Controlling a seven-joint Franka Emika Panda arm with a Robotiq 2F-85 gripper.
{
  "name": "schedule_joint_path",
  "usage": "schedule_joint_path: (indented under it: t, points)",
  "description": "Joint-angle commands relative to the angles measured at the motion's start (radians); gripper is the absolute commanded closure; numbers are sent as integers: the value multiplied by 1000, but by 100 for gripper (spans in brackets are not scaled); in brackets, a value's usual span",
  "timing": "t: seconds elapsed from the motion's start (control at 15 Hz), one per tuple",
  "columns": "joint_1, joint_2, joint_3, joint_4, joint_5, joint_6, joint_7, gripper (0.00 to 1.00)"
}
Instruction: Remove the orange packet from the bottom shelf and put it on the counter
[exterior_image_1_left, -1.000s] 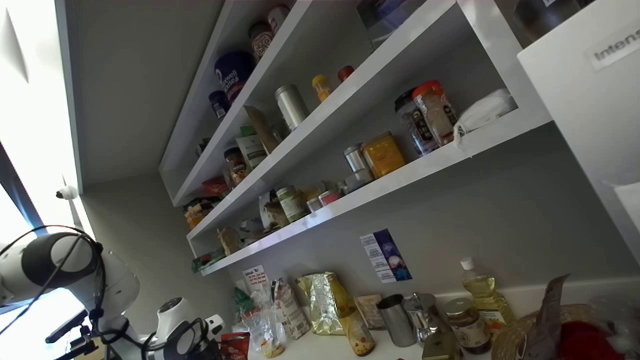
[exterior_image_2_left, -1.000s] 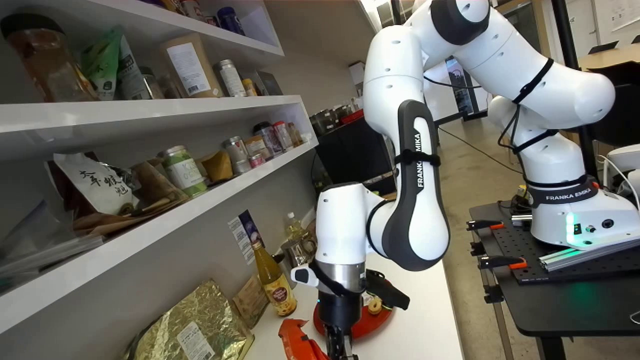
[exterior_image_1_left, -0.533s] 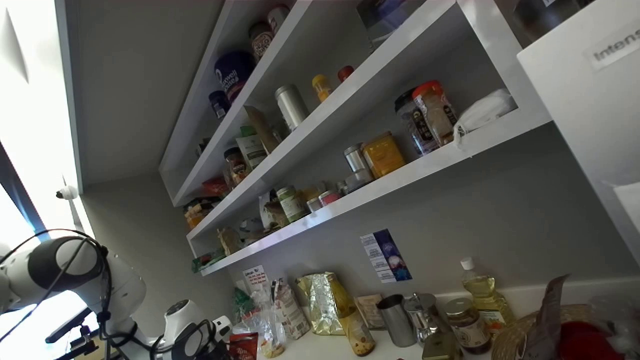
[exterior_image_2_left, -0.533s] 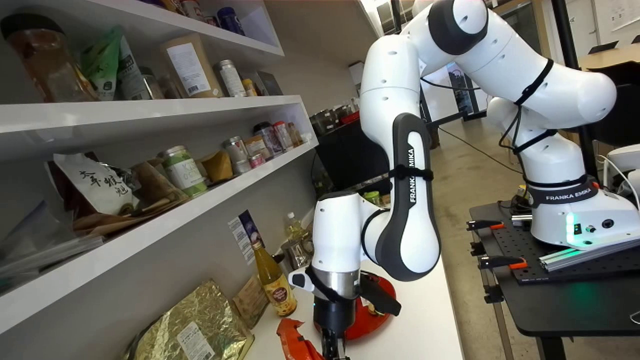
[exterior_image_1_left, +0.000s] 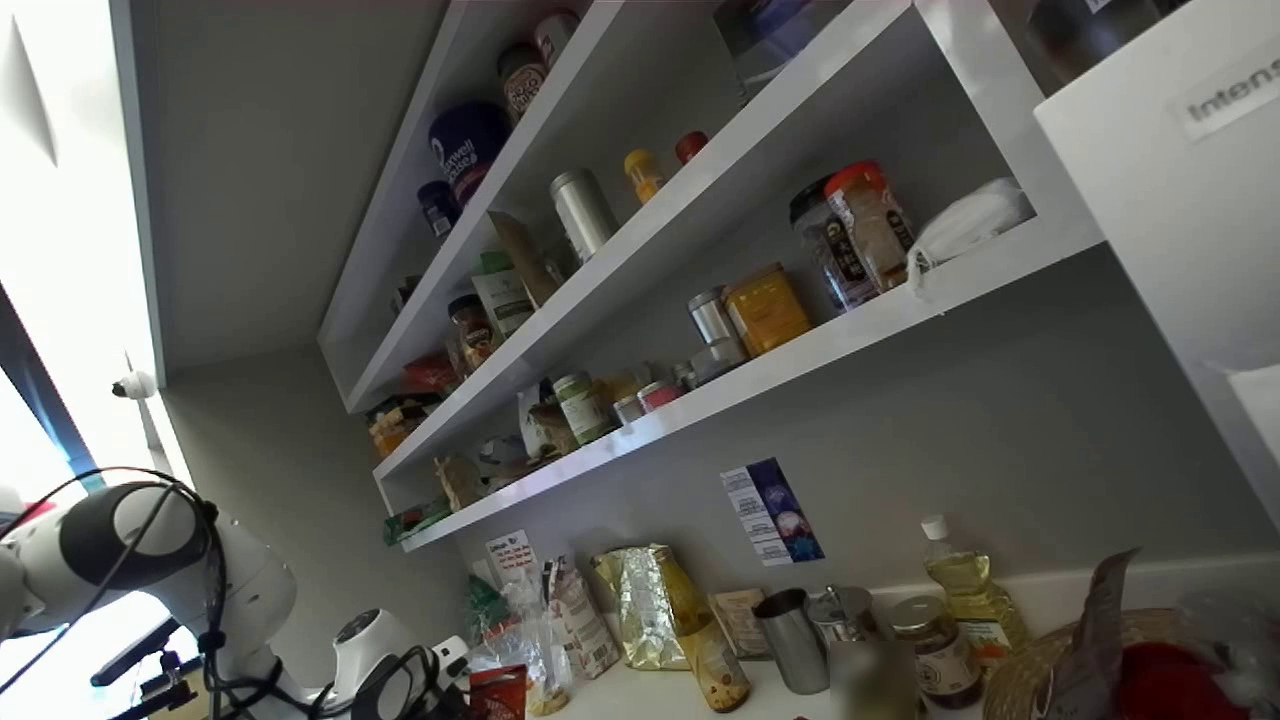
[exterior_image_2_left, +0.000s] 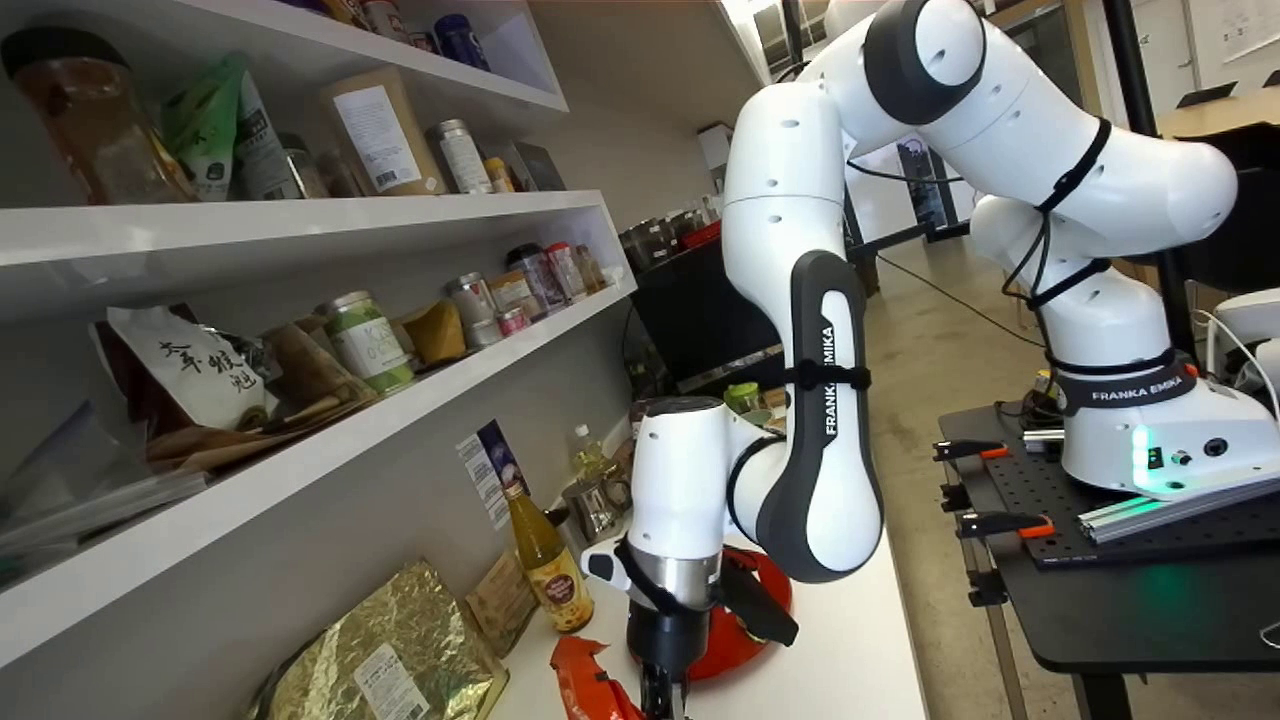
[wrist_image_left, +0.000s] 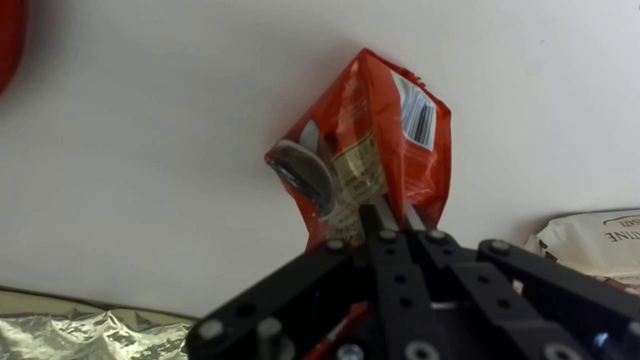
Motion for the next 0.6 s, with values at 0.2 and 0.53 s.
schedule_joint_path:
  t: [0.2, 0.53]
  points:
    - [7, -72, -31, -69, -23, -93, 28, 44]
    - [-141, -299, 105, -225, 52, -459, -82, 7]
